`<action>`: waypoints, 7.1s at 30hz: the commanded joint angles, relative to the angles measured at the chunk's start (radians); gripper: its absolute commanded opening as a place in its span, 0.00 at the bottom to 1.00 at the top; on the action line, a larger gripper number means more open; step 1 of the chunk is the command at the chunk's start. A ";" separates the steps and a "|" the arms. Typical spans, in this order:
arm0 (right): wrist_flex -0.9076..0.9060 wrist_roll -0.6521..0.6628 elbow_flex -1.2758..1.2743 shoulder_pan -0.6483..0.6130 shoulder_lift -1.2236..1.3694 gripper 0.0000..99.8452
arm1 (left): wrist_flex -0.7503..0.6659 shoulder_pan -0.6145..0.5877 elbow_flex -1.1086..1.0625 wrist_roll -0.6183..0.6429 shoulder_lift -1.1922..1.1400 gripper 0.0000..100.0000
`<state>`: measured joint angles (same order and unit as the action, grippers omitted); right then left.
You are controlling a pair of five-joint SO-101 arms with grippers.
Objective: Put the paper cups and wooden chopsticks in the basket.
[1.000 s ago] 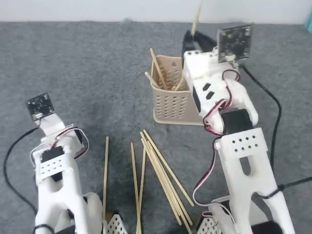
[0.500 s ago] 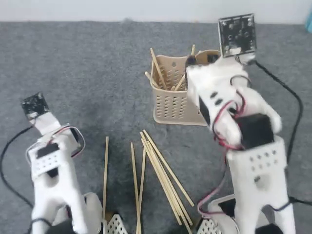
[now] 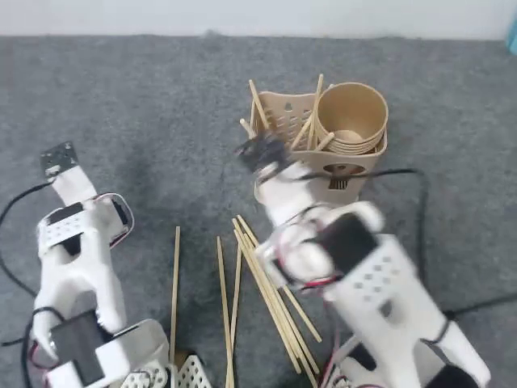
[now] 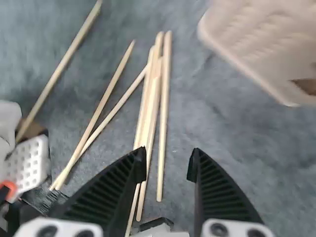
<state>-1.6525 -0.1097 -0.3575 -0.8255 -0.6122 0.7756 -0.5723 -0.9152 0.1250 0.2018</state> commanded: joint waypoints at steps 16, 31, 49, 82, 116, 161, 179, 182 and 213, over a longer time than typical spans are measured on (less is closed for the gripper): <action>0.993 -0.183 -0.459 -0.206 0.252 0.14 | -0.058 -0.120 0.033 0.077 0.052 0.07; 1.079 -0.181 -0.281 -0.166 0.697 0.08 | -0.107 -0.106 0.010 0.077 0.052 0.07; 0.881 0.037 -0.281 -0.159 -0.226 0.01 | -0.107 -0.106 0.007 0.074 0.052 0.07; 1.945 0.094 -0.442 0.456 -0.036 0.02 | -0.106 -0.110 0.007 0.072 0.052 0.07; 0.484 0.120 -0.589 -0.030 -0.529 0.06 | -0.103 -0.109 0.005 0.072 0.052 0.07; 0.998 0.117 -0.652 0.088 0.122 0.10 | -0.106 -0.107 0.001 0.072 0.054 0.07; 0.980 0.086 -0.525 0.028 0.357 0.13 | -0.106 -0.106 0.001 0.072 0.054 0.07; 1.006 0.080 -0.528 0.030 0.371 0.13 | -0.106 -0.106 0.001 0.072 0.054 0.07; 0.895 0.078 -0.519 0.013 -0.702 0.01 | -0.107 -0.106 0.002 0.072 0.054 0.07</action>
<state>-0.8485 -0.0176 -0.8899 -0.8255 -1.0863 0.6882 -0.6843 -0.9214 0.1849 0.2064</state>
